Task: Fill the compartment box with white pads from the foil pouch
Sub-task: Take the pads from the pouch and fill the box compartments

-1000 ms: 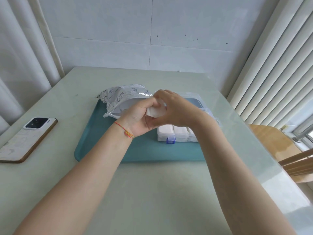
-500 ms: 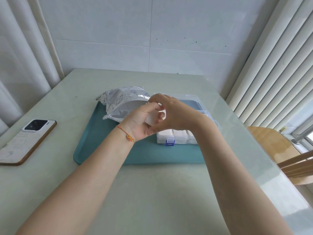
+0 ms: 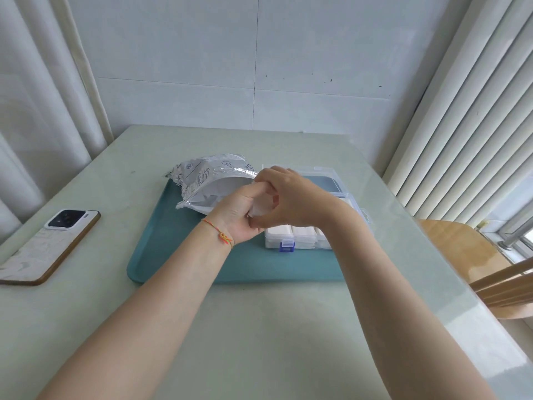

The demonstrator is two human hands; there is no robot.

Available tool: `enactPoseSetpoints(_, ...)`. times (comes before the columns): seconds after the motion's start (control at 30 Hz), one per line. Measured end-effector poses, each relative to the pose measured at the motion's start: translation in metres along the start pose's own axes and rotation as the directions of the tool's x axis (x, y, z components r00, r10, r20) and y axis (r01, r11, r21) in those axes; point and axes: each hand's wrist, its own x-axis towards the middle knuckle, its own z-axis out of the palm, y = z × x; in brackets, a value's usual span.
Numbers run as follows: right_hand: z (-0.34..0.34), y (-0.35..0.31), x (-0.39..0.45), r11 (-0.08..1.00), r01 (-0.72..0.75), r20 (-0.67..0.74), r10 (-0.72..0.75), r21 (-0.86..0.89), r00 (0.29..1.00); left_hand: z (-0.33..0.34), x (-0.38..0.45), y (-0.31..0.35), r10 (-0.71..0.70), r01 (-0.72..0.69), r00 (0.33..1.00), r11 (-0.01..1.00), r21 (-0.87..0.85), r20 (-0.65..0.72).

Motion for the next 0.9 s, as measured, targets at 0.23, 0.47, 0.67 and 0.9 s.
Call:
enactPoseSetpoints(0.23, -0.05, 0.03, -0.021, 0.958, -0.095, 0.152, 0.055, 0.272, 0.987, 0.016, 0.008, 0.0, -0.051, 0.021, 0.993, 0.965, 0.26, 0.109)
enactPoseSetpoints(0.47, -0.059, 0.071, -0.032, 0.922, -0.114, 0.052, 0.102, 0.37, 0.993, 0.048, 0.023, -0.011, -0.062, -0.098, 0.969, 0.794, 0.6, 0.241)
enactPoseSetpoints(0.67, -0.068, 0.093, -0.047, 0.963, -0.117, -0.007, 0.123, 0.244, 0.992, 0.079, 0.038, -0.027, -0.047, -0.108, 0.974, 0.764, 0.636, 0.222)
enactPoseSetpoints(0.9, -0.091, 0.126, -0.063, 0.951, -0.266, -0.084, 0.282, 0.16, 0.956, 0.081, 0.053, -0.045, 0.28, -0.136, 0.954, 0.715, 0.686, -0.103)
